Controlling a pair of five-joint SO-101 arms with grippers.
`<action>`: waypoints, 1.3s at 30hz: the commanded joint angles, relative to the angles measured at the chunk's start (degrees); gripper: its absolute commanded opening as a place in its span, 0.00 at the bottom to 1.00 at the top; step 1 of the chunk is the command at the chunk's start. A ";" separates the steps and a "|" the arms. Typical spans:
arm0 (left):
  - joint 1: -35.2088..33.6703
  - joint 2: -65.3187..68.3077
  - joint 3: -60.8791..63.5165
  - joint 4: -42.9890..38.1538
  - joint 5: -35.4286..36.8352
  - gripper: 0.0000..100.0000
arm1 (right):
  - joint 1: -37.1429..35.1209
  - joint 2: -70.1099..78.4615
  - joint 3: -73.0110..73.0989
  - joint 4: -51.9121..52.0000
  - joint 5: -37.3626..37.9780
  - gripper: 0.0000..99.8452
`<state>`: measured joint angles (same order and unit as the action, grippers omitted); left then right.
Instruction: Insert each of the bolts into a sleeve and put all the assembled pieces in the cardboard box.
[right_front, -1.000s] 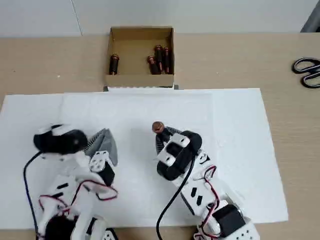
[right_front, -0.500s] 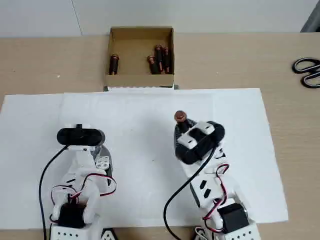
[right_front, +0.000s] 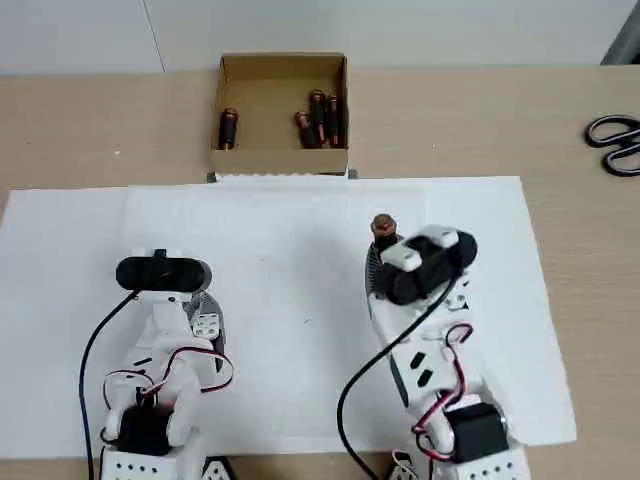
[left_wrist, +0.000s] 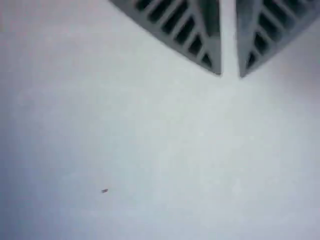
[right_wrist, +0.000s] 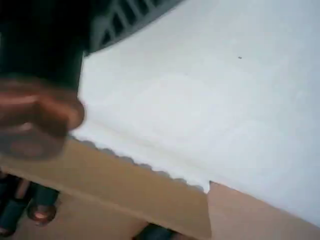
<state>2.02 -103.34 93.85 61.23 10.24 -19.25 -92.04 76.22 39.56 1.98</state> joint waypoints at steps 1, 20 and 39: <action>-0.18 -0.53 -0.22 -1.41 -0.09 0.01 | 0.48 15.34 -15.12 -3.12 -3.16 0.00; 0.09 -0.53 -0.13 -1.76 0.00 0.01 | 0.40 98.24 -91.43 -6.99 -4.48 0.00; 0.09 -0.53 -0.13 -1.76 0.00 0.01 | 0.40 144.66 -130.99 -7.43 -4.84 0.00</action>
<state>2.02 -103.34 93.85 61.23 10.24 -19.25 52.22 -48.97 34.02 -2.07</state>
